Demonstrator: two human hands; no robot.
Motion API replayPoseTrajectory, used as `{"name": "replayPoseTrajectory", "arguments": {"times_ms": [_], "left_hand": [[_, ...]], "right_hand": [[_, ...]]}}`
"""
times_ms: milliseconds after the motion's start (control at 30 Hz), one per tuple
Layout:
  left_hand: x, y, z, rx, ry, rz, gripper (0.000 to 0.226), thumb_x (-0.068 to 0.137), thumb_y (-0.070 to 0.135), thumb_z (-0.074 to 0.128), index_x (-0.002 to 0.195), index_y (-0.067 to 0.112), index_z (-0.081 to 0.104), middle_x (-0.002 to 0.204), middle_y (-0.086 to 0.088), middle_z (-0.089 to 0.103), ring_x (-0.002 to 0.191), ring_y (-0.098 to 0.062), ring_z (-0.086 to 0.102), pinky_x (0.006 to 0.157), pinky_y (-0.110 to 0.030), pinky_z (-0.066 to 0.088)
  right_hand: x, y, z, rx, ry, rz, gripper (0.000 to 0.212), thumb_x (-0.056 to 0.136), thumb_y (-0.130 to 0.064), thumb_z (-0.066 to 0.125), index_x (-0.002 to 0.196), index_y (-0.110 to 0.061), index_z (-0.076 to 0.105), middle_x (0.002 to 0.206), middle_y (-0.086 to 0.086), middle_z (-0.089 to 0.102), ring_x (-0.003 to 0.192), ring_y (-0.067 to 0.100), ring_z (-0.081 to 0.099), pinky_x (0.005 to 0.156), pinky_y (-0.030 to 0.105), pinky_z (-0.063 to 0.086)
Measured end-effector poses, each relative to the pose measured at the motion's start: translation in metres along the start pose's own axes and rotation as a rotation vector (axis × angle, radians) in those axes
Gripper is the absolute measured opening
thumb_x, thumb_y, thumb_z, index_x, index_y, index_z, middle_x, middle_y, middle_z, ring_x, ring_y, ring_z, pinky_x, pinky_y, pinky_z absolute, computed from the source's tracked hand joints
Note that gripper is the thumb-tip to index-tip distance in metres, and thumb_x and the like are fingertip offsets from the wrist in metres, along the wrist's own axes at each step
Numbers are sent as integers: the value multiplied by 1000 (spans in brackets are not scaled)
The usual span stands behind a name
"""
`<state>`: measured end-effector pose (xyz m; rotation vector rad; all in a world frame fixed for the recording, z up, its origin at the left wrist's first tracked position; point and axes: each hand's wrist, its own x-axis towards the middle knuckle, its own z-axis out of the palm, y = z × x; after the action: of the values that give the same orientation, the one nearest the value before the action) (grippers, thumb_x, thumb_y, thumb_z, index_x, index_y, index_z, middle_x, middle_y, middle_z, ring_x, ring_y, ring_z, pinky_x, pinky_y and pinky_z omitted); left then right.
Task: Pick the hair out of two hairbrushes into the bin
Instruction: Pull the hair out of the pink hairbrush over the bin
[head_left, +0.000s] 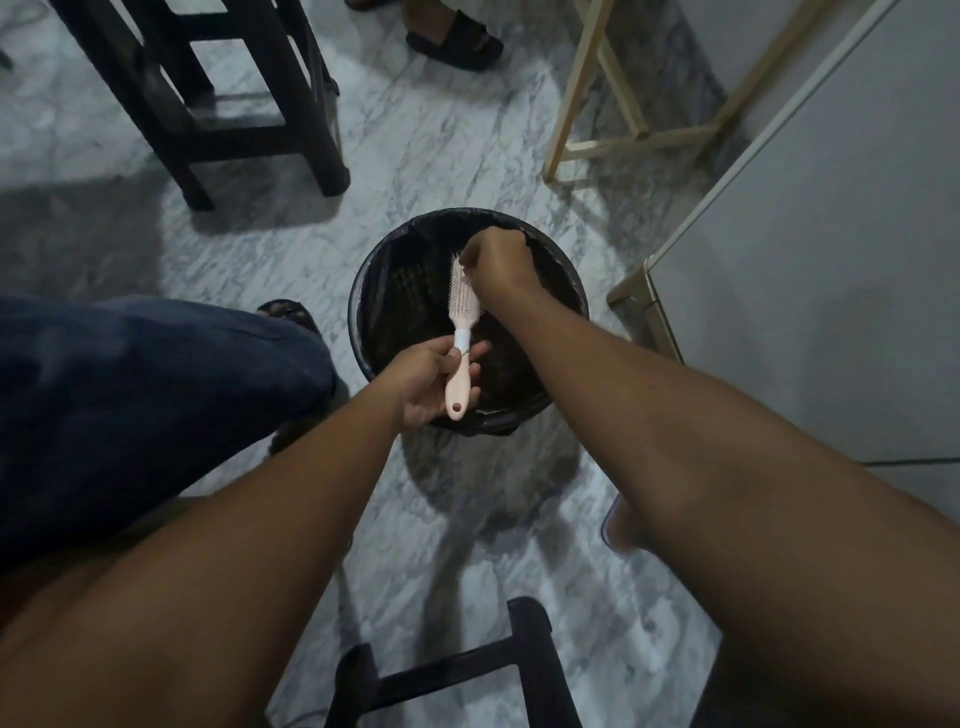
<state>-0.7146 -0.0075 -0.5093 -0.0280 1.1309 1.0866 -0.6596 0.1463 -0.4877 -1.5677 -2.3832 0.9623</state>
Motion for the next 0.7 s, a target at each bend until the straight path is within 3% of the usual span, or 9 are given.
{"name": "replayPoseTrajectory", "arguments": {"times_ms": [200,267,367,433,500,533,600,700], "left_hand": [[1,-1,-5,-39,9,-6,43,103,2,34,144,10,44,130,-4,66,81,-14,60,66,-40,55],[1,-1,-6,-43,6,-6,42,103,3,34,144,10,44,129,-4,66,81,-14,60,66,-39,55],[0,1,-5,-43,-8,0,42,103,3,34,143,10,44,128,-3,66,79,-13,60,66,-39,55],[-1,2,0,-25,-18,15,40,104,3,33,141,11,47,129,-1,65,79,-13,58,69,-39,53],[-3,3,3,-9,-21,31,39,104,2,32,137,13,49,130,-2,63,80,-13,57,73,-40,51],[-3,3,3,-5,-21,35,38,104,2,31,136,14,50,131,-2,62,80,-13,57,73,-40,51],[-4,2,3,-3,-23,37,38,105,3,31,135,14,50,129,-1,63,78,-12,58,71,-39,52],[-2,-1,2,-8,-37,45,37,105,4,31,137,13,48,126,-1,64,77,-12,58,70,-39,52]], "right_hand": [[-4,3,-13,307,213,36,20,91,-3,60,102,-10,76,98,8,76,93,19,70,88,27,55],[-3,5,-15,424,256,110,23,93,-7,56,107,-5,73,98,12,75,93,25,71,90,33,56],[-8,14,-9,348,64,172,47,88,-40,66,116,-3,67,106,14,73,99,27,69,93,38,54],[-15,18,-2,376,-130,187,50,73,-52,78,89,-5,70,83,12,71,79,25,71,79,51,60],[-10,30,11,390,-187,166,51,62,-54,83,55,-10,57,60,13,62,61,28,67,66,60,58],[-6,35,15,387,-184,167,59,57,-58,82,52,-5,56,59,17,63,61,33,69,65,62,57],[-3,36,15,380,-169,152,69,55,-60,81,66,6,66,72,26,70,72,41,72,66,61,57],[-16,20,-5,367,-129,155,45,70,-40,85,77,3,74,77,18,74,70,29,74,66,45,63]]}}
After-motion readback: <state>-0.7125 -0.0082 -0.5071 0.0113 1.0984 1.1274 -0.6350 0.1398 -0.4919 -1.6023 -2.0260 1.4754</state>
